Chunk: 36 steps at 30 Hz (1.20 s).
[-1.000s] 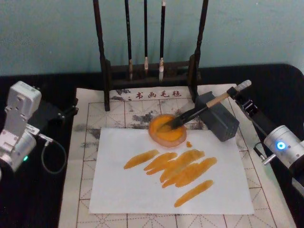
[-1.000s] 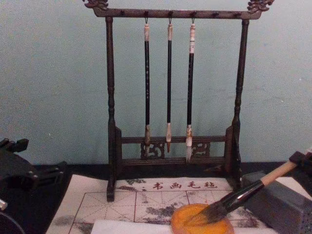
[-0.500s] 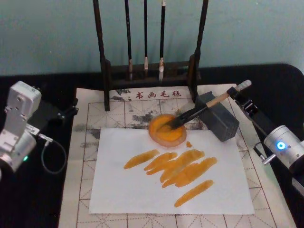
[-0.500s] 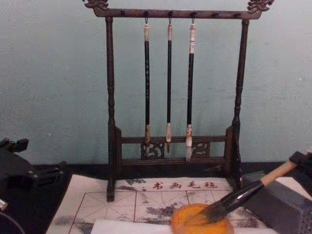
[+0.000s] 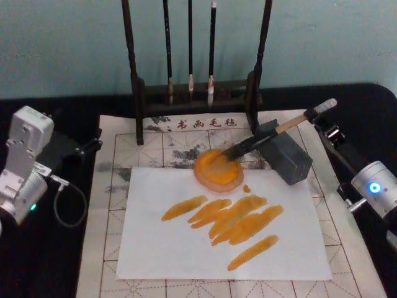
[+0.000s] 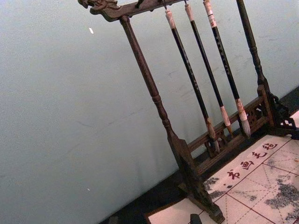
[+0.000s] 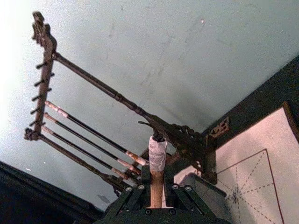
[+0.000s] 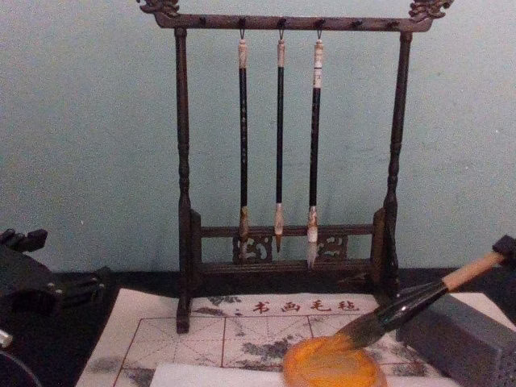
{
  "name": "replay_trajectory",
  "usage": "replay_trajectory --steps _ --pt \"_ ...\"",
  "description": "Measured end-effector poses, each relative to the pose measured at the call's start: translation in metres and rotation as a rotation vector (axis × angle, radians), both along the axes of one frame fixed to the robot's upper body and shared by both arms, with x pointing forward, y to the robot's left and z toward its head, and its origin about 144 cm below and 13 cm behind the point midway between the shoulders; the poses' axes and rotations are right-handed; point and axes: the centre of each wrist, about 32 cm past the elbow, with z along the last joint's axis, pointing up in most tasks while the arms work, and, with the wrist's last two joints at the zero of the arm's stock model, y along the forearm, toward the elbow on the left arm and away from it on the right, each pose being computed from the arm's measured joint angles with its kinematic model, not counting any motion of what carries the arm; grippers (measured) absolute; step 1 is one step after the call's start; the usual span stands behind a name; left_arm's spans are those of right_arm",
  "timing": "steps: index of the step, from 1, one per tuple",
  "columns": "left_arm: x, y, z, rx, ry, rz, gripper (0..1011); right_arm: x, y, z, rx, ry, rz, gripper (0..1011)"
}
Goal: Pick up the brush from the inkstone, write on the paper, then place the brush back to its original position.
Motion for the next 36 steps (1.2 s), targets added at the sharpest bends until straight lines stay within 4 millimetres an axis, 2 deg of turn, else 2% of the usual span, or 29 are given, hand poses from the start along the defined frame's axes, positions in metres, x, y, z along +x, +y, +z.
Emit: replay_trajectory --steps 17,36 --pt "0.000 0.000 0.000 0.000 0.000 0.000 1001 -0.006 -0.007 0.025 0.002 -0.105 -0.015 181" --pt "0.000 0.000 0.000 0.000 0.000 0.000 1001 -0.012 -0.005 0.057 -0.282 -0.251 0.043 181"
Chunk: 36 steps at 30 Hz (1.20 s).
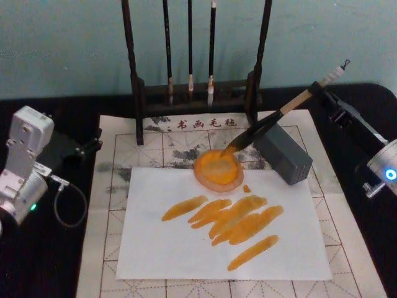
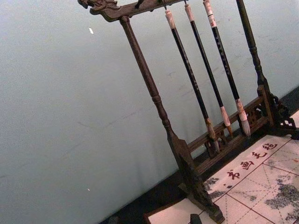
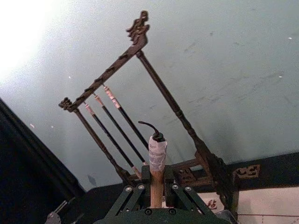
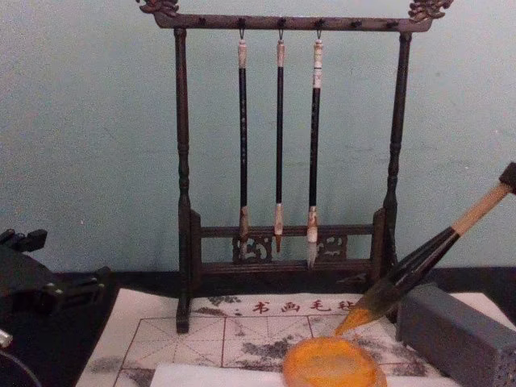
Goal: Pick up the brush from the inkstone, write on the paper, then place the brush back to its original position.
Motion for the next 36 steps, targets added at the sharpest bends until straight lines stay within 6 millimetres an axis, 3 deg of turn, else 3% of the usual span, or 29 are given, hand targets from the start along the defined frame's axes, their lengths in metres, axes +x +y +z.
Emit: replay_trajectory --steps 36 --pt "0.0000 0.0000 0.0000 0.000 0.000 0.000 1001 0.0003 -0.0004 0.0040 -0.035 -0.025 0.025 181"
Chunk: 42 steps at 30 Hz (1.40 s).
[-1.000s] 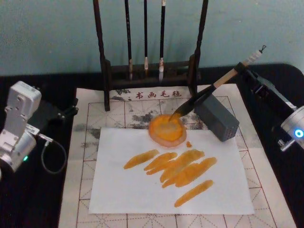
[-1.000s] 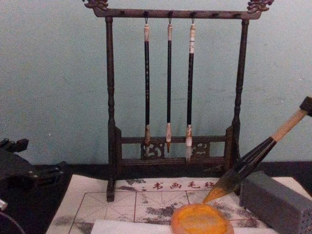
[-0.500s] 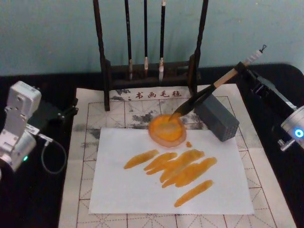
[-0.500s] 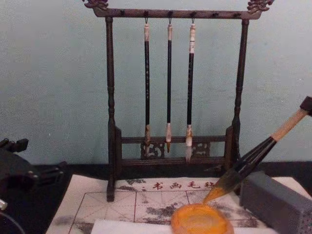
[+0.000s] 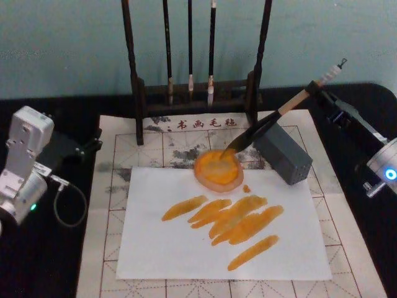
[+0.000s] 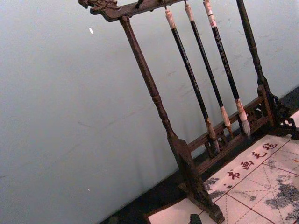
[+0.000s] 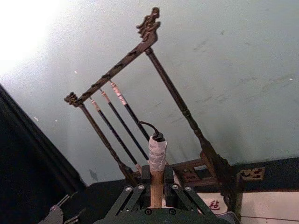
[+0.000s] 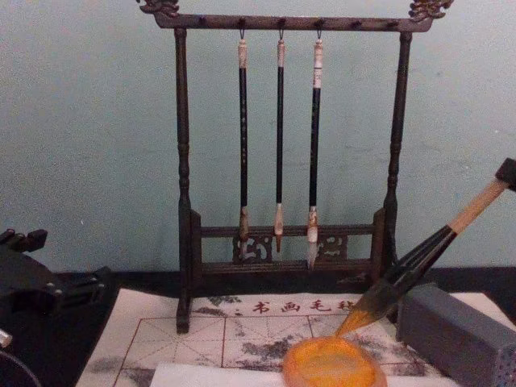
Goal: Pick up the brush from the inkstone, write on the paper, then place the brush back to its original position.
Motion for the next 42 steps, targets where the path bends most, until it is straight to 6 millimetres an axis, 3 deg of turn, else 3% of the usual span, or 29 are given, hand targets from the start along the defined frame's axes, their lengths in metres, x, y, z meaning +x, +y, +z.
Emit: replay_trajectory --steps 11,29,42 --pt "0.000 0.000 0.000 0.000 0.000 0.000 1001 -0.001 0.004 0.006 -0.013 -0.034 0.065 181" --pt "0.000 0.000 0.000 0.000 0.000 0.000 1001 0.001 0.035 0.017 -0.024 -0.032 0.297 181" --pt "0.000 0.000 0.000 0.000 0.000 0.000 1001 -0.009 0.041 0.021 -0.088 0.005 0.409 181"
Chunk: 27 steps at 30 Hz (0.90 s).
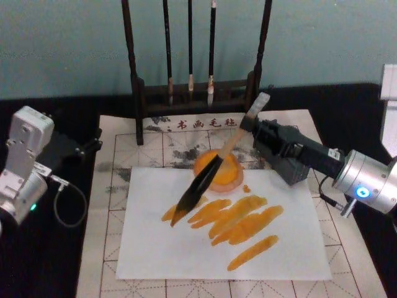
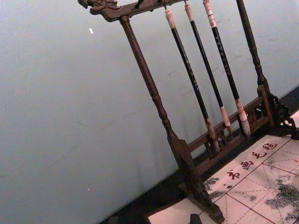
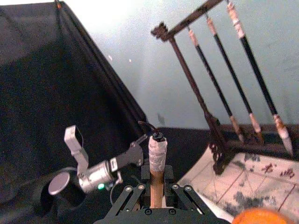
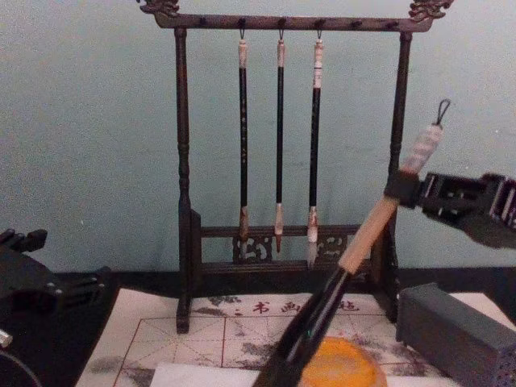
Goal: Pick up the brush from the inkstone, write on the paper, then place the brush back to its original position.
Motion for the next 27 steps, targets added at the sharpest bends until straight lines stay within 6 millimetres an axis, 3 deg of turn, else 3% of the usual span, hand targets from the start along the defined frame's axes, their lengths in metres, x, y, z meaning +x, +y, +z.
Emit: replay_trajectory --steps 27 --pt "0.0000 0.0000 0.0000 0.000 0.000 0.000 1001 -0.0043 0.0046 -0.0099 -0.078 0.069 0.099 181"
